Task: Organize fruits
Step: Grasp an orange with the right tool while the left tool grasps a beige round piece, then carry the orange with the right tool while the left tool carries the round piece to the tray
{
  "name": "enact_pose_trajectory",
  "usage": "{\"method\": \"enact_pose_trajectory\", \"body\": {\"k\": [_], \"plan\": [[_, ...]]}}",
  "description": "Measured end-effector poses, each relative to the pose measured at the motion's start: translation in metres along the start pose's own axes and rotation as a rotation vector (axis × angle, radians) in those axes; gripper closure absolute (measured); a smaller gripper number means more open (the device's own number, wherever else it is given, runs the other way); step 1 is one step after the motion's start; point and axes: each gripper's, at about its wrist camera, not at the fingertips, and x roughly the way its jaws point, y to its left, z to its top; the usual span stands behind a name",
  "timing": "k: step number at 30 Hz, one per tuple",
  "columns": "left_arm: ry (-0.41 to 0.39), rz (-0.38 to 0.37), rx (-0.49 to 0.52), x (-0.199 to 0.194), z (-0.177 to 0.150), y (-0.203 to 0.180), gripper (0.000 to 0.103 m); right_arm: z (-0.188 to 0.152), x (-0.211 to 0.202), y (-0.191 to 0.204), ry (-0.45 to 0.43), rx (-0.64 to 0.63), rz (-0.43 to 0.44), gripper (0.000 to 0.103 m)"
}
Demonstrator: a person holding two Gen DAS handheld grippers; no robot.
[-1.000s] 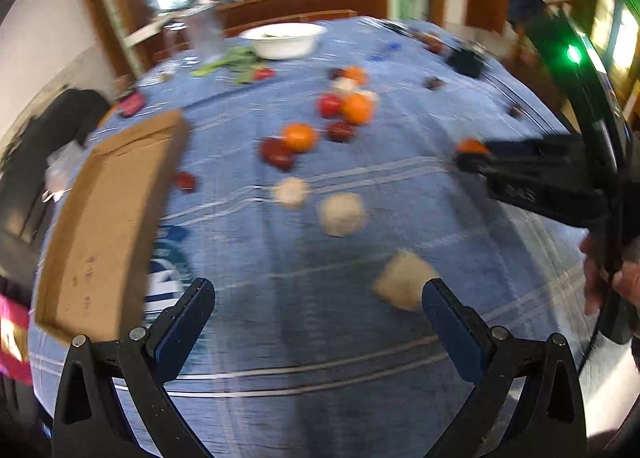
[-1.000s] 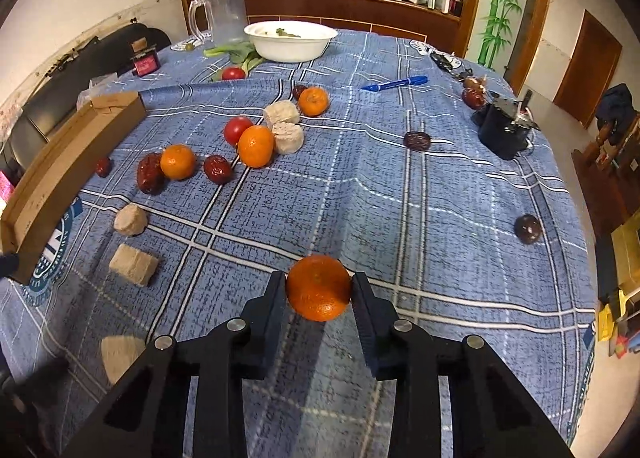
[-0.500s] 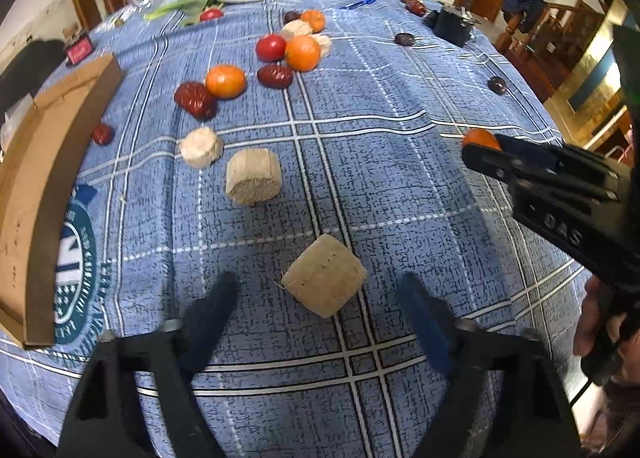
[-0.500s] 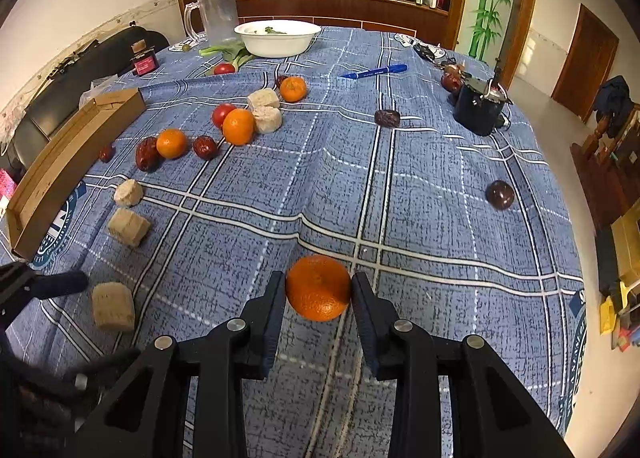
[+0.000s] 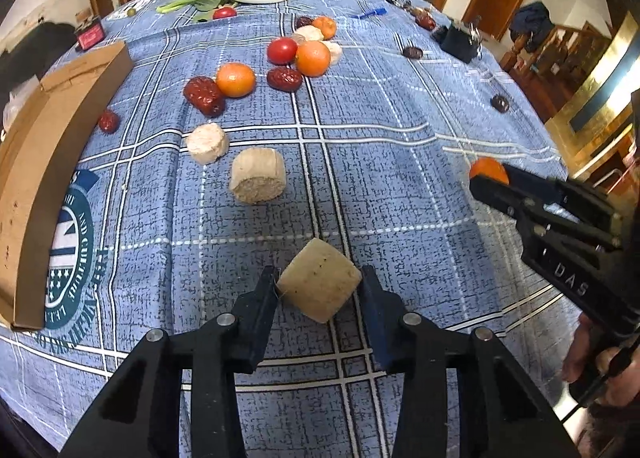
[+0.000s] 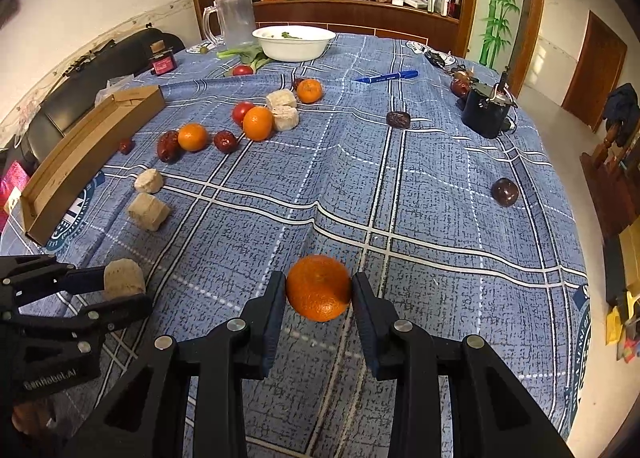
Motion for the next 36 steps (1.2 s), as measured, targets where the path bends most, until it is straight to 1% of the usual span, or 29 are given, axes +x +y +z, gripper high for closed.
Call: {"method": "enact_pose_trajectory", "body": {"k": [6,11,15,19,23,28,32,36], "plan": [[-0.042,0.02,-0.032,-0.021,-0.001,0.014,0.063,-0.001,-0.007,0.003,-0.027,0.014,0.012,0.067],[-0.089,0.037,-0.032,-0.034,0.002,0.029,0.063,0.003,-0.003,0.018,-0.019,0.006,0.005,0.067],[-0.124,0.043,-0.033,-0.049,0.006,0.05,0.063,0.011,-0.003,0.039,-0.023,0.009,0.006,0.067],[-0.165,0.061,-0.036,-0.063,0.009,0.075,0.063,0.024,-0.002,0.067,-0.028,-0.012,0.001,0.067],[-0.195,0.079,-0.059,-0.076,0.012,0.107,0.063,0.04,0.002,0.099,-0.032,-0.034,0.017,0.067],[-0.217,0.1,-0.119,-0.09,0.012,0.156,0.063,0.06,0.01,0.143,-0.031,-0.075,0.062,0.067],[-0.236,0.143,-0.178,-0.1,0.009,0.201,0.063,0.078,0.018,0.182,-0.032,-0.126,0.098,0.067],[-0.238,0.194,-0.231,-0.105,0.006,0.242,0.063,0.096,0.025,0.224,-0.032,-0.179,0.146,0.067]]}}
